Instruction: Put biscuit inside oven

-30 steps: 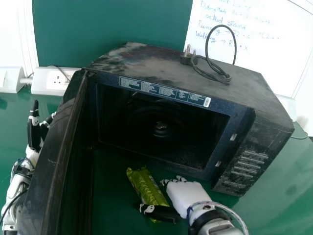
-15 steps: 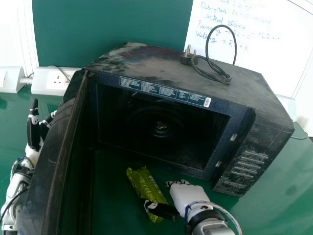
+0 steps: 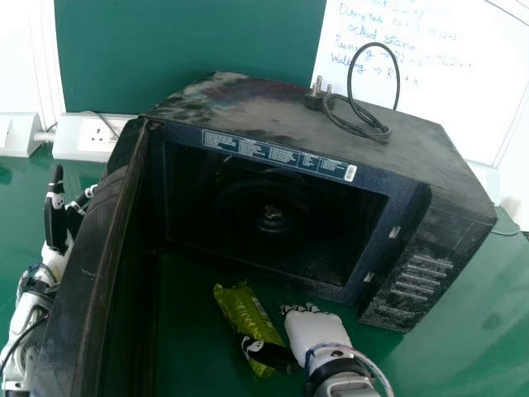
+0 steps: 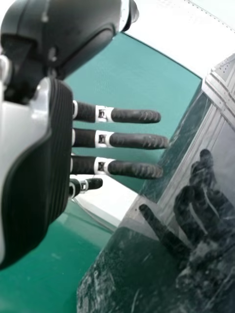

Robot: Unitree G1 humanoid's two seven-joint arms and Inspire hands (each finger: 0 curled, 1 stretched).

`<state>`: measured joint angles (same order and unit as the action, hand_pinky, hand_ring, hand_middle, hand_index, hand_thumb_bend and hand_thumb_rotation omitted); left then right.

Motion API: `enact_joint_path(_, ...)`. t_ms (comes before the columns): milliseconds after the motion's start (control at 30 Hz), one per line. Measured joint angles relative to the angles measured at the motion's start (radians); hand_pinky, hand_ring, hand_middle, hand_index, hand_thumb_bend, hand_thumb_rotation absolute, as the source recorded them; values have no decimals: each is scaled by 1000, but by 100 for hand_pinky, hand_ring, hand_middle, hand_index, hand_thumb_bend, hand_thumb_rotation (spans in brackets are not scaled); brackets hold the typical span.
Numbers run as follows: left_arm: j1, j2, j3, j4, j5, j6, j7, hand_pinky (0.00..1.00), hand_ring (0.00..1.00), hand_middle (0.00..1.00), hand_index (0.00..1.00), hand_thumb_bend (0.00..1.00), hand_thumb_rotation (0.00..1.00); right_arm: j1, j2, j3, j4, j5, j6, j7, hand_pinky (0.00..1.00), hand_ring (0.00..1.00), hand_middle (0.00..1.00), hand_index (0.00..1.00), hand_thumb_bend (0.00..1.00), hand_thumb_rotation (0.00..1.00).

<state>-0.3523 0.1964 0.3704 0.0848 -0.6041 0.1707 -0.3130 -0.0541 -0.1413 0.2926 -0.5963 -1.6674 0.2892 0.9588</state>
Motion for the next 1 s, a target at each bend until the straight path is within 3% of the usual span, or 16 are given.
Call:
enact_joint_path(533, 2, -1, -2, 0, 2, 0, -5, 24, 32, 41, 49, 52, 8, -67, 93, 51, 105, -69, -9, -12, 85, 95, 98, 96, 92, 64)
enact_joint_path(667, 2, -1, -2, -2, 2, 5, 2, 24, 32, 41, 49, 52, 8, -99, 92, 55, 144, -77, -11, -23, 80, 91, 97, 94, 94, 66)
enact_joint_path(1000, 2, -1, -3, -3, 1, 8, -2, 24, 32, 41, 49, 52, 8, -105, 74, 70, 165, -77, -15, -53, 77, 89, 94, 90, 94, 64)
